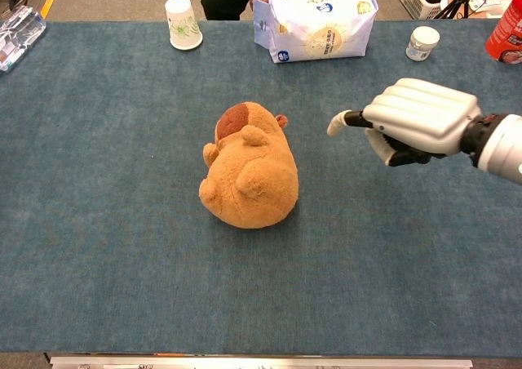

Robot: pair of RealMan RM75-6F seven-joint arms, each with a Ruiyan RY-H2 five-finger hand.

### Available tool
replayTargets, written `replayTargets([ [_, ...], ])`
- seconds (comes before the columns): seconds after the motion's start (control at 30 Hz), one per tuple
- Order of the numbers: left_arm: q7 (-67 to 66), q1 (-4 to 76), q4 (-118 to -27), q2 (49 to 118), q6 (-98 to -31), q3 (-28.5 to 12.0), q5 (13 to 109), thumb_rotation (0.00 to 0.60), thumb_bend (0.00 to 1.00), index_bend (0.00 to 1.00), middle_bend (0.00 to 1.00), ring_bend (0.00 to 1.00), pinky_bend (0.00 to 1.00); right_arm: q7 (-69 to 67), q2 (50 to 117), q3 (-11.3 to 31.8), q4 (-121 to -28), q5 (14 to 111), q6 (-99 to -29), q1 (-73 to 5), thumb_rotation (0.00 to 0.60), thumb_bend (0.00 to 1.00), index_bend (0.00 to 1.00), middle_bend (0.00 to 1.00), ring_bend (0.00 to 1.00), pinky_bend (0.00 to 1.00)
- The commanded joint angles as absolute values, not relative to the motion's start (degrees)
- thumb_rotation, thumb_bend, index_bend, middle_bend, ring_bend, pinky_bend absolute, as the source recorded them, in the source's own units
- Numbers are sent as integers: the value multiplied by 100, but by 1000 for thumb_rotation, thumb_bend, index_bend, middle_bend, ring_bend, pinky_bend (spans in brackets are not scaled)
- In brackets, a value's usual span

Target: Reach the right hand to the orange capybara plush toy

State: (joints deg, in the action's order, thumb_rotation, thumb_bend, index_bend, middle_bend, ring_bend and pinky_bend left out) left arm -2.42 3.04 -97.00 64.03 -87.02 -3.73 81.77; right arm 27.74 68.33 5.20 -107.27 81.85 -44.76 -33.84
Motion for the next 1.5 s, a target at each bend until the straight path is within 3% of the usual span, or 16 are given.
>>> replayTargets([
  [0.03,-220,293,-9686,6399,-8706,-372,8172,600,104,604,599,469,617,2523,7104,623,-10569,8015,-4202,-3663,600,1000,260,1000,971,1000],
  [0.5,-128,217,-9643,6376,-8726,-355,8136,600,104,604,599,469,617,1913,7753,471,-9915,7903,-3925,-4118,600,1000,260,1000,971,1000],
  [0.93,-161,214,-9619,6425,-8686,-343,8143,600,104,604,599,469,617,1687,7332,273,-10323,8169,-4466,-3965,600,1000,260,1000,971,1000],
  [1.33,-87,173,-9627,6416,-8711,-367,8088,600,104,604,599,469,617,1254,8010,266,-9604,8025,-4191,-4226,600,1000,260,1000,971,1000],
  [1.5,-30,154,-9577,6451,-8720,-368,8079,600,104,604,599,469,617,1212,7930,249,-9686,8113,-4346,-4213,600,1000,260,1000,971,1000],
])
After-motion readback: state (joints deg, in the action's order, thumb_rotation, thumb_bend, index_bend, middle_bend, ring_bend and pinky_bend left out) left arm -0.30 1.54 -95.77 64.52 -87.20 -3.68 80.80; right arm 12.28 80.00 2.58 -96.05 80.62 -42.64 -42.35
